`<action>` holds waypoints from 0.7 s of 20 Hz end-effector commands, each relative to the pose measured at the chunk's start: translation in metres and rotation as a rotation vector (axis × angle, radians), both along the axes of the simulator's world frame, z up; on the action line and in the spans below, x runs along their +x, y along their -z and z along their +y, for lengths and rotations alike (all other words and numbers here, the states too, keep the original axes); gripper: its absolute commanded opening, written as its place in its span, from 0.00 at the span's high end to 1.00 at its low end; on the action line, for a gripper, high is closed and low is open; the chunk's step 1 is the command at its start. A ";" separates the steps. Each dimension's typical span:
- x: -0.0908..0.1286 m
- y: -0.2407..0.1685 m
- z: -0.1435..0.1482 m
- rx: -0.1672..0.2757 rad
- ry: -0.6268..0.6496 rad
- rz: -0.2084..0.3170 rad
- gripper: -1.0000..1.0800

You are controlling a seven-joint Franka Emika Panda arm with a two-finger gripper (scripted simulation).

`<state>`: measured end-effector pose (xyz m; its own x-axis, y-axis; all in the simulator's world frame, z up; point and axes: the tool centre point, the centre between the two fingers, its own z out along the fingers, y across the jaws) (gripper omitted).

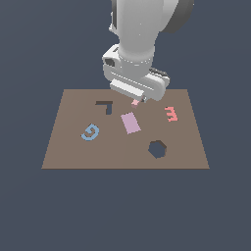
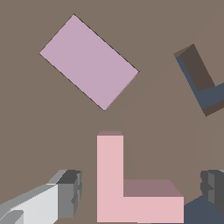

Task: Insert a designated object into the corresponding slot on a board.

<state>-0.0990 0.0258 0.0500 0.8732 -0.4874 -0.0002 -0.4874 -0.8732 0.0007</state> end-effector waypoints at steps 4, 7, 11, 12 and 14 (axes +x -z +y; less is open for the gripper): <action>0.000 0.010 0.000 0.000 0.002 0.000 0.04; 0.000 0.018 0.000 0.000 0.002 0.000 0.04; 0.000 0.020 0.001 0.000 0.002 0.000 1.00; 0.000 0.020 0.001 0.000 0.002 0.000 1.00; 0.000 0.020 0.001 0.000 0.002 0.000 1.00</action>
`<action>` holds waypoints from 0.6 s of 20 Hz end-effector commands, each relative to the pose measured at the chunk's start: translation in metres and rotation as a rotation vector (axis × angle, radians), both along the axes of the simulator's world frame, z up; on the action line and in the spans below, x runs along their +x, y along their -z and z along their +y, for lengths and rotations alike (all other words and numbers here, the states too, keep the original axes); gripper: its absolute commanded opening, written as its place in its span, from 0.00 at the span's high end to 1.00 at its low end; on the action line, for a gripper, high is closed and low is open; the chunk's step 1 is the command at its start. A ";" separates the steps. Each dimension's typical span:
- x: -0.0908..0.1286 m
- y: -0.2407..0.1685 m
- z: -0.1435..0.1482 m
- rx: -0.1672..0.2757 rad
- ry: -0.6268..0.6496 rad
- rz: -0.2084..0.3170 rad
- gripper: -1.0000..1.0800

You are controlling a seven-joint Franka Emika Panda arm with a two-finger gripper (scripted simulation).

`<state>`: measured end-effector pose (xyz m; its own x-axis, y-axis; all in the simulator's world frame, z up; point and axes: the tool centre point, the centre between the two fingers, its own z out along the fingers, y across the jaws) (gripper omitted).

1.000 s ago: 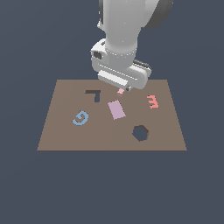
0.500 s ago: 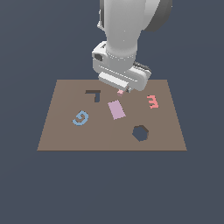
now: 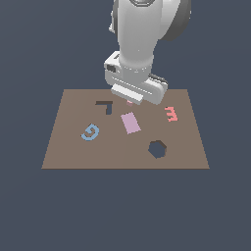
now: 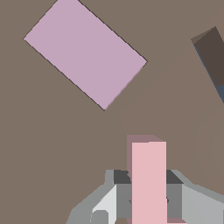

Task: Insert a designated object into the corresponding slot on a board.

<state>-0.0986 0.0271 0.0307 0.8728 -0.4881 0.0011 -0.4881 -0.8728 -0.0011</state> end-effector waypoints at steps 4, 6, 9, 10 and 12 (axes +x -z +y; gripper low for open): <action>-0.001 0.001 -0.001 0.000 0.001 0.002 1.00; -0.001 0.001 -0.001 0.000 0.001 0.002 1.00; 0.000 -0.001 0.000 0.000 0.001 0.000 1.00; 0.000 -0.003 -0.001 0.000 0.001 0.001 1.00; 0.000 -0.004 -0.001 0.000 0.002 0.002 1.00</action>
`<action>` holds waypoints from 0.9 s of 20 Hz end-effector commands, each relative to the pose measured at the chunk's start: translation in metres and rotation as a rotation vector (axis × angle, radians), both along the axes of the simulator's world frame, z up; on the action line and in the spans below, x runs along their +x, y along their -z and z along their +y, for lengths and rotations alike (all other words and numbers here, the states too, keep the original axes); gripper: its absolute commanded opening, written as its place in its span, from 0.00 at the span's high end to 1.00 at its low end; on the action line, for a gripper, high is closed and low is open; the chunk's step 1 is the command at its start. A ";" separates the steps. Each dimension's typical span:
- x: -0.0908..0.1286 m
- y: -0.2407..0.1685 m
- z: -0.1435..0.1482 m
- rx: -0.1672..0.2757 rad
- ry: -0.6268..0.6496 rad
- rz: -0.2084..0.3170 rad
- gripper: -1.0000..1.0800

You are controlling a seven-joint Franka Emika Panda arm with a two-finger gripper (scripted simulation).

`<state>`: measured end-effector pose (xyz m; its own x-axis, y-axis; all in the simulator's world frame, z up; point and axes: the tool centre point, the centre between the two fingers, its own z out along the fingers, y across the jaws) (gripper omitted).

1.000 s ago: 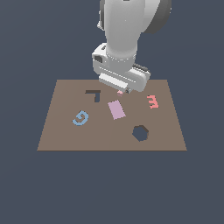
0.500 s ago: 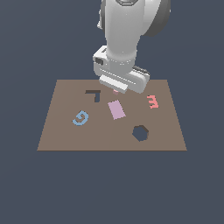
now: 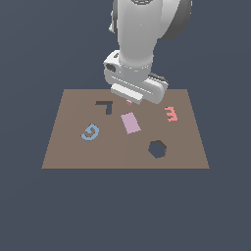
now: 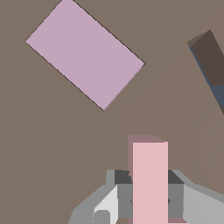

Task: Insert a designated object into the corresponding slot on a board.

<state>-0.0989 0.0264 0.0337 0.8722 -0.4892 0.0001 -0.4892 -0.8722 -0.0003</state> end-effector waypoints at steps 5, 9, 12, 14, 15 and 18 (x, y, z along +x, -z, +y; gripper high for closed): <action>0.000 0.000 -0.002 0.000 -0.009 0.000 1.00; 0.001 -0.001 -0.007 0.000 -0.035 0.000 1.00; 0.002 -0.001 -0.013 0.000 -0.067 0.000 1.00; 0.003 -0.001 -0.019 0.000 -0.094 0.000 1.00; 0.004 -0.002 -0.022 0.000 -0.109 0.000 1.00; 0.006 -0.002 -0.032 0.000 -0.161 0.000 1.00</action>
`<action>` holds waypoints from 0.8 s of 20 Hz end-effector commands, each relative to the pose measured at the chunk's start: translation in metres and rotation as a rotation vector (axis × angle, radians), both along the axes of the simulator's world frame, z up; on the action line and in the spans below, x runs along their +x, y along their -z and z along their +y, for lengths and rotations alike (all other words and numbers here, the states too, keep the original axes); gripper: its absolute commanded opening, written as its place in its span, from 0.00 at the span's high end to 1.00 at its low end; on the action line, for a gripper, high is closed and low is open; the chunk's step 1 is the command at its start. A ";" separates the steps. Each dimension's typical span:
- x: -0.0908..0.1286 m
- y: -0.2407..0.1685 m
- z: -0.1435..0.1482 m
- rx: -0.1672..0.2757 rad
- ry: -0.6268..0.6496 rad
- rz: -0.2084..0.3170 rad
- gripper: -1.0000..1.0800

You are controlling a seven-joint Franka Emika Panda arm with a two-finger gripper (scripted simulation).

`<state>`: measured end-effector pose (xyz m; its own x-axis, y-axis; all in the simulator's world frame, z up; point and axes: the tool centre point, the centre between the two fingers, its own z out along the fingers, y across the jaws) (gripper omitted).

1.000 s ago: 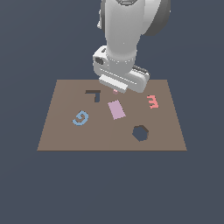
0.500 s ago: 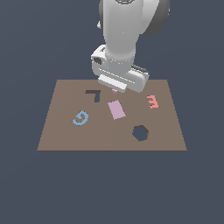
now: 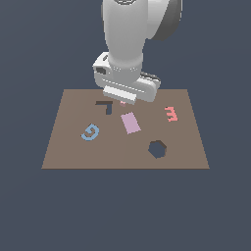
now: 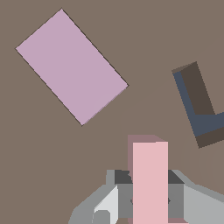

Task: Insert a designated object into the corresponding slot on a board.

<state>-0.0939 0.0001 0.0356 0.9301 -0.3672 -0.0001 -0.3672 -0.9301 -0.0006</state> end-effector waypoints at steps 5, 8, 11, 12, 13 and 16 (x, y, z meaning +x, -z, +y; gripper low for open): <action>0.009 -0.002 -0.025 0.000 -0.132 -0.001 1.00; 0.014 -0.003 -0.036 0.000 -0.191 -0.001 1.00; 0.019 -0.004 -0.045 0.001 -0.240 -0.001 1.00; 0.021 -0.004 -0.047 0.001 -0.254 -0.001 1.00; 0.022 -0.004 -0.049 0.001 -0.268 -0.001 1.00; 0.026 -0.005 -0.055 0.001 -0.300 -0.001 1.00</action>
